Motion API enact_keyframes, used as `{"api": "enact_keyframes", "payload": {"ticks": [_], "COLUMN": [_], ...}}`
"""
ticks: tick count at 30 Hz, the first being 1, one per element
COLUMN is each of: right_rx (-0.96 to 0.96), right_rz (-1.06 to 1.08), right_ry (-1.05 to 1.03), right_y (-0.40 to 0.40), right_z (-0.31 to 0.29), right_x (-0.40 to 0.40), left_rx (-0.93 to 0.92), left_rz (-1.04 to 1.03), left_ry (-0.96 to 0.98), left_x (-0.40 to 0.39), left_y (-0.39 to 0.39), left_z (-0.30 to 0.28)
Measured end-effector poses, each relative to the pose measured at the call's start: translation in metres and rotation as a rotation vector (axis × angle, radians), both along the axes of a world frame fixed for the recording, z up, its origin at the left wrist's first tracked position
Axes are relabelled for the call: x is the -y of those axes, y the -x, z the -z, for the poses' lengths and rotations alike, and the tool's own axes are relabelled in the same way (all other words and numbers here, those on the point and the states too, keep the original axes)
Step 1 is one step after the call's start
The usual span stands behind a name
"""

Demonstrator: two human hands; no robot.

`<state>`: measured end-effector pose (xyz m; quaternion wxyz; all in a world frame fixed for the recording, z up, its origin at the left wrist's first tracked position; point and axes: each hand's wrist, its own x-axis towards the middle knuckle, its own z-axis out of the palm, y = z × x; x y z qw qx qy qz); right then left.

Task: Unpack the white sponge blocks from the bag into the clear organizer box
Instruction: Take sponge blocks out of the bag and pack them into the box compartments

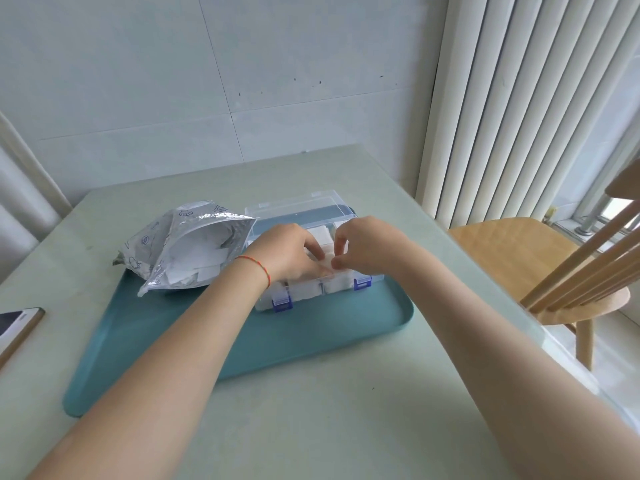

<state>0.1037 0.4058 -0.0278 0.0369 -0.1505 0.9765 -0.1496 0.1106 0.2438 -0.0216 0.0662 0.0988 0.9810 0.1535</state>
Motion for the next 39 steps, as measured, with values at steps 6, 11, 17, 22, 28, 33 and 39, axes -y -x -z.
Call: {"api": "enact_keyframes", "payload": {"ticks": [6,11,17,22,28,33,39], "right_rx": [-0.007,-0.075,-0.183,-0.091,0.059,0.093,-0.059], "right_rz": [-0.010,-0.010,-0.045,-0.108,-0.098,0.020,0.009], "right_ry": [0.001,-0.032,0.211,0.197,-0.092,-0.208,-0.302], "right_y": [0.001,0.000,-0.006,-0.009,-0.001,0.004,0.000], "right_z": [0.003,-0.011,-0.037,-0.020,0.000,0.010,0.007], "right_x": [0.000,0.006,0.063,0.137,0.204,0.232,0.237], "left_rx": [-0.014,-0.084,-0.511,-0.575,-0.301,-0.311,-0.350], "left_rz": [0.026,0.039,-0.186,-0.364,-0.395,-0.379,-0.389], "left_ry": [-0.075,-0.119,-0.299,-0.288,-0.224,-0.311,-0.409], "left_x": [0.003,0.011,0.070,0.142,0.183,0.183,0.186], "left_y": [-0.001,-0.006,-0.028,-0.050,-0.062,-0.060,-0.059], "left_z": [0.005,-0.006,-0.026,-0.028,-0.009,0.000,0.002]}}
